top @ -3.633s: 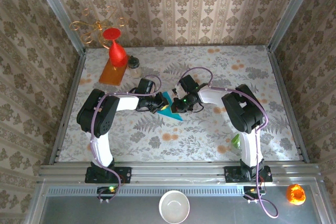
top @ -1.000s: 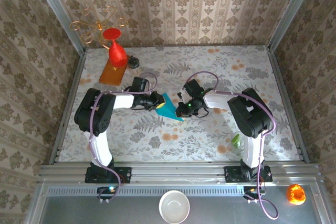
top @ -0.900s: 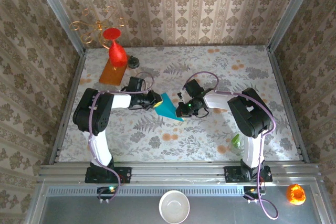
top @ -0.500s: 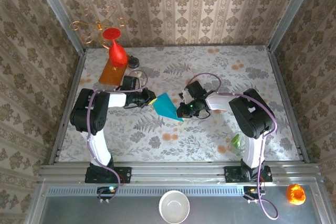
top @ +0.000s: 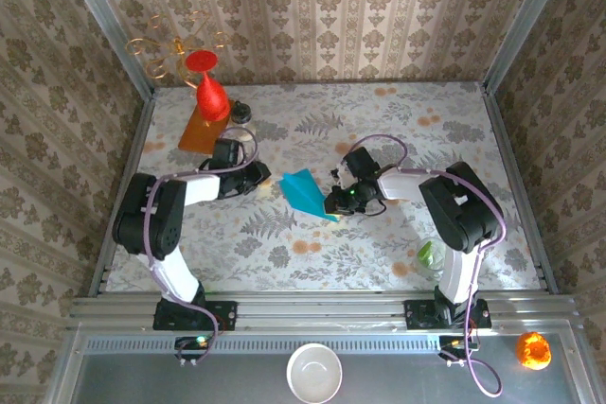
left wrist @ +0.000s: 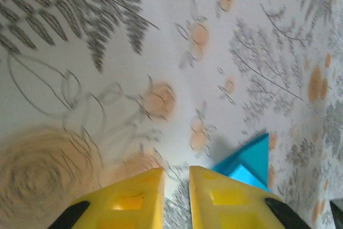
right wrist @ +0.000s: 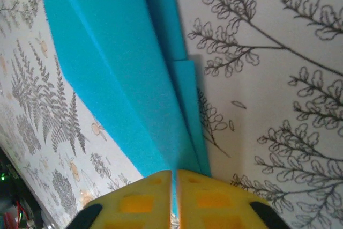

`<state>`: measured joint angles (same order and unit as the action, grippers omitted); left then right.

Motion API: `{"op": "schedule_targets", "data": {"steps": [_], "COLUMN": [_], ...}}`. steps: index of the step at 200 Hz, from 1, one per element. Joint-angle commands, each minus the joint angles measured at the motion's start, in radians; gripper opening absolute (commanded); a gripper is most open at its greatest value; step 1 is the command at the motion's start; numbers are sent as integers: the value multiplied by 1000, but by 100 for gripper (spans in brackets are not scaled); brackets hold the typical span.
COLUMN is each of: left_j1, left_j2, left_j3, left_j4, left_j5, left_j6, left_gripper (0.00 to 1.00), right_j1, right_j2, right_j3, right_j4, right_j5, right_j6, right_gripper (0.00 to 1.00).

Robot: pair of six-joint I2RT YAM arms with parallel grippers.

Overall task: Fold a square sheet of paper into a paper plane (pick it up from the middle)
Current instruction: Fourth fold the wing at the center of the table.

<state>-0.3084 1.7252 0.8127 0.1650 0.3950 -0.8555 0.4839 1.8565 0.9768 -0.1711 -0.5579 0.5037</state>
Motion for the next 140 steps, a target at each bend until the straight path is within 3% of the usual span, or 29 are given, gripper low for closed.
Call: {"op": "schedule_targets", "data": {"steps": [1,34,57,140], "left_j1": [-36,-93,-119,-130], "left_j2": [-105,-207,-236,-229], "left_j3": [-45,-112,-143,-187], "left_j4": [-13,-28,-7,98], "left_j5": [-63,-122,-126,-88], "left_j6": [-31,-74,-106,-163], "left_gripper": [26,39,48,58], "right_j1": [-7,-14,-25,-25], "right_j2": [-82,-103,-52,113], "right_j3": [-5,25,82,272], "right_j4": [40,50,13,-95], "right_j5": [2,83,89,-34], "right_j6": [56,0,-67,-233], "right_gripper": [21,36,37,40]}}
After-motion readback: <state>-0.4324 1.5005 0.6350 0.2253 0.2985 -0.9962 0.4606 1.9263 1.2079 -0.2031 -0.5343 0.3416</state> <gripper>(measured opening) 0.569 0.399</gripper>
